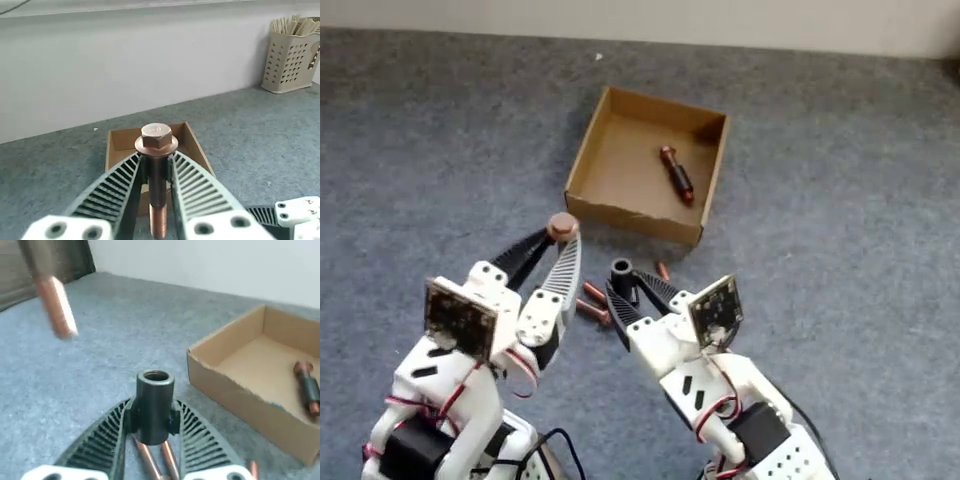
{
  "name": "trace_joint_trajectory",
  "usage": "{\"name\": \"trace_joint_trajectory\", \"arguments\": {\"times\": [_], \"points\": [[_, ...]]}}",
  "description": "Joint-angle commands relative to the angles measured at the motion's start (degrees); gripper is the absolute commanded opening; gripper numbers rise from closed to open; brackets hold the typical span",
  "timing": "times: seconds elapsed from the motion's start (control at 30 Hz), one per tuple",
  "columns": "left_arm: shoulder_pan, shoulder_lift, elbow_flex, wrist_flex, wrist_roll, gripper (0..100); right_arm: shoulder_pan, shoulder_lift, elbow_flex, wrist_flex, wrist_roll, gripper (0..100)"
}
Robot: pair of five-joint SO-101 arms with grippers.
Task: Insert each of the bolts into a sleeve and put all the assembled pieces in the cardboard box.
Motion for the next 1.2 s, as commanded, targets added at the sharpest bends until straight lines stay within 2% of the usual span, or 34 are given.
{"name": "trace_joint_trajectory", "arguments": {"times": [0.0, 0.23, 0.53, 0.77, 0.93, 1.17], "points": [[3.9, -0.1, 2.4, -6.9, 1.1, 1, -1.5, -1.4, 2.8, -5.8, 0.8, 0.3], [6.8, -0.1, 8.2, -13.6, 1.1, 1, -1.5, -1.4, 5.1, -9.6, 9.4, 0.3], [6.5, -0.2, 8.0, -19.7, 1.0, 1, -1.5, -1.2, 7.0, -9.5, 10.0, 0.3], [7.0, -0.2, 5.8, -19.4, 1.1, 1, -1.5, -0.9, 7.0, -9.3, 10.0, 0.3], [12.4, -0.2, 5.8, -18.3, 0.7, 1, -1.5, -0.9, 7.1, -9.3, 10.0, 0.3], [13.3, -0.1, 6.2, -18.2, -2.7, 1, -1.5, -0.8, 7.1, -9.2, 10.0, 0.3]]}}
